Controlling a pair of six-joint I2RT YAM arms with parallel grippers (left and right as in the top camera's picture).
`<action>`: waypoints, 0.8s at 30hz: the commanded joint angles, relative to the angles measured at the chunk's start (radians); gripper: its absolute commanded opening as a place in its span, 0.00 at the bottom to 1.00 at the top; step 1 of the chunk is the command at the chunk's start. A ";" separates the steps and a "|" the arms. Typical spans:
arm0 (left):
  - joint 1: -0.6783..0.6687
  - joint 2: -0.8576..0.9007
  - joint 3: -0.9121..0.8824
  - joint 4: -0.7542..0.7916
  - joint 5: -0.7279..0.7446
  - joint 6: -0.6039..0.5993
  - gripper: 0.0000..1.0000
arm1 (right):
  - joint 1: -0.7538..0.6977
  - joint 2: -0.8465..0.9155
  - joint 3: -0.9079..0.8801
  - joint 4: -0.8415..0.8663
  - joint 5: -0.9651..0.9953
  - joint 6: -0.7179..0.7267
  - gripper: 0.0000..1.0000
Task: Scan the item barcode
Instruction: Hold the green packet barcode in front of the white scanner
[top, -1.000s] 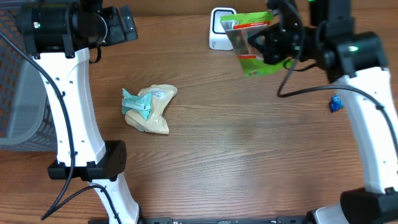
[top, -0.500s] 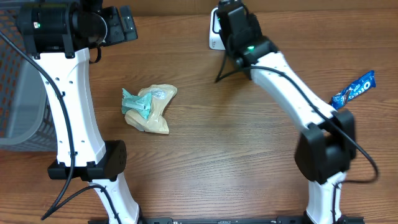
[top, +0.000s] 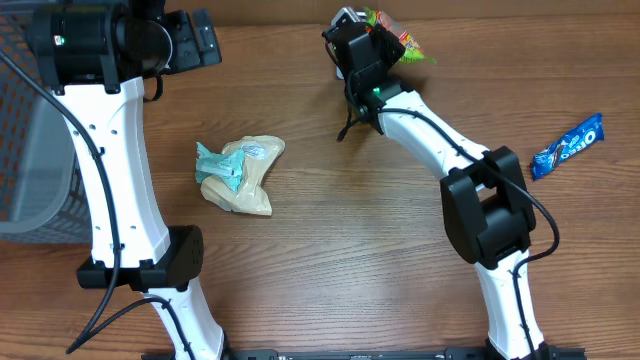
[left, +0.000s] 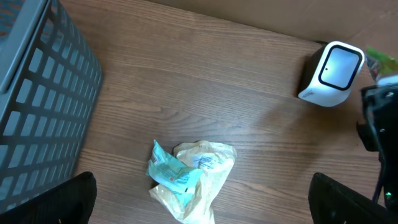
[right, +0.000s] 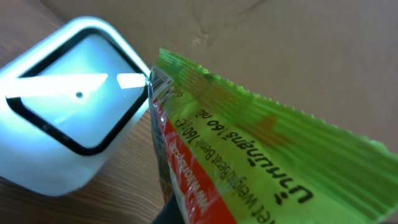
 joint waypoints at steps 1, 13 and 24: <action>-0.013 -0.018 -0.002 0.001 -0.003 -0.006 1.00 | 0.006 -0.002 0.027 0.034 0.050 -0.113 0.04; -0.013 -0.018 -0.002 0.001 -0.003 -0.006 1.00 | 0.006 -0.002 0.027 0.064 0.029 -0.248 0.04; -0.013 -0.018 -0.002 0.001 -0.003 -0.006 1.00 | 0.010 -0.002 0.027 0.100 -0.029 -0.267 0.04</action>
